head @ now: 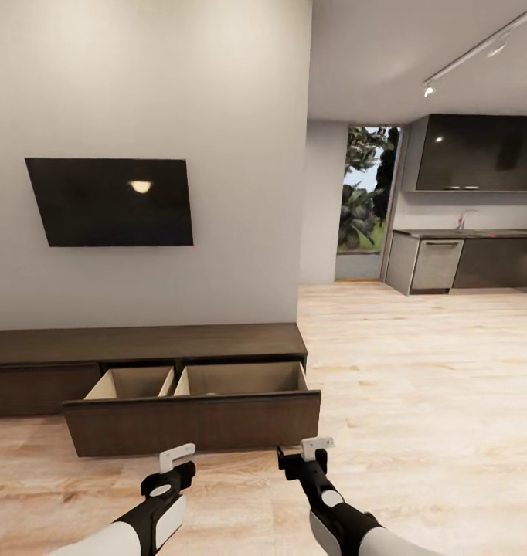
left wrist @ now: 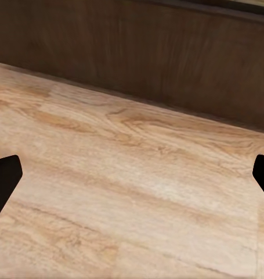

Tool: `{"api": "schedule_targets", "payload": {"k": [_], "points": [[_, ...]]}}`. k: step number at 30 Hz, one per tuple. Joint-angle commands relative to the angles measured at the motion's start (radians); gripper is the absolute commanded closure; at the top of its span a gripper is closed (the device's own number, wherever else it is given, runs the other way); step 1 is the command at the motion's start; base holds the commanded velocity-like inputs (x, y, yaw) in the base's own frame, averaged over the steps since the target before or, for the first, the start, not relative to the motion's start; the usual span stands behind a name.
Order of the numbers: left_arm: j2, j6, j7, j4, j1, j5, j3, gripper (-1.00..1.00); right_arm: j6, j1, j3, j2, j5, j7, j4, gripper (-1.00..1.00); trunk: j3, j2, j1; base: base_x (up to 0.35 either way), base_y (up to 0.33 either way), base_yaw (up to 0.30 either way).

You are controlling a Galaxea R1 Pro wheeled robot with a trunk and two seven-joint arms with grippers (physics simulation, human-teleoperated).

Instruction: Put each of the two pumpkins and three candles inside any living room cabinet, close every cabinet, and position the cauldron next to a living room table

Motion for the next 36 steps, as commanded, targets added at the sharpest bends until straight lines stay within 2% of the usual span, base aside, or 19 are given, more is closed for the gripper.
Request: {"api": "schedule_targets", "payload": {"k": [1,5,9,16,21,24,28,33,36], "points": [[0.000,-0.004,0.004,0.000,0.000,0.009,-0.009,-1.00,-0.002,-0.001,0.016,0.000,-0.004,-0.006,-0.003,-1.00,-0.004,-0.008,0.004,0.000,0.000,0.000],[0.001,-0.004,0.004,0.000,0.000,0.000,-0.010,-1.00,-0.003,-0.001,0.071,-0.002,0.008,-0.013,-0.051,-1.00,-0.017,-0.036,0.019,0.000,0.000,0.000],[0.000,-0.004,0.004,0.000,0.000,-0.008,-0.011,-1.00,-0.008,-0.002,0.080,-0.002,0.002,-0.007,-0.074,-1.00,-0.029,-0.064,0.035,0.000,0.000,0.000],[0.000,-0.004,-0.004,-0.001,-0.001,-0.010,-0.013,-1.00,-0.008,-0.002,0.082,-0.001,-0.001,-0.013,-0.066,-1.00,-0.051,-0.113,0.061,0.000,0.000,0.000],[0.002,-0.004,-0.128,-0.002,0.000,-0.011,-0.012,-1.00,-0.006,-0.002,0.076,-0.001,-0.004,-0.015,-0.056,-1.00,-0.067,-0.148,0.081,0.000,0.000,0.000],[0.003,-0.004,-0.155,-0.002,0.000,-0.010,-0.011,-1.00,-0.005,-0.002,0.075,-0.001,-0.005,-0.015,-0.055,-1.00,-0.076,-0.169,0.092,0.000,0.000,0.000],[0.005,-0.006,-0.169,-0.003,0.000,-0.009,-0.010,-1.00,-0.005,-0.002,0.075,-0.001,-0.006,-0.015,-0.055,-1.00,-0.089,-0.197,0.107,0.000,0.000,0.000],[0.024,-0.010,-0.176,-0.014,0.000,-0.003,-0.009,-1.00,-0.006,-0.002,0.074,-0.001,-0.005,-0.015,-0.055,-1.00,-0.105,-0.232,0.127,0.000,0.000,0.000],[0.027,-0.004,-0.177,-0.019,0.000,-0.007,-0.011,-1.00,-0.009,-0.002,0.075,-0.002,-0.006,-0.015,-0.056,-1.00,-0.114,-0.253,0.138,0.000,0.000,0.000]]}}
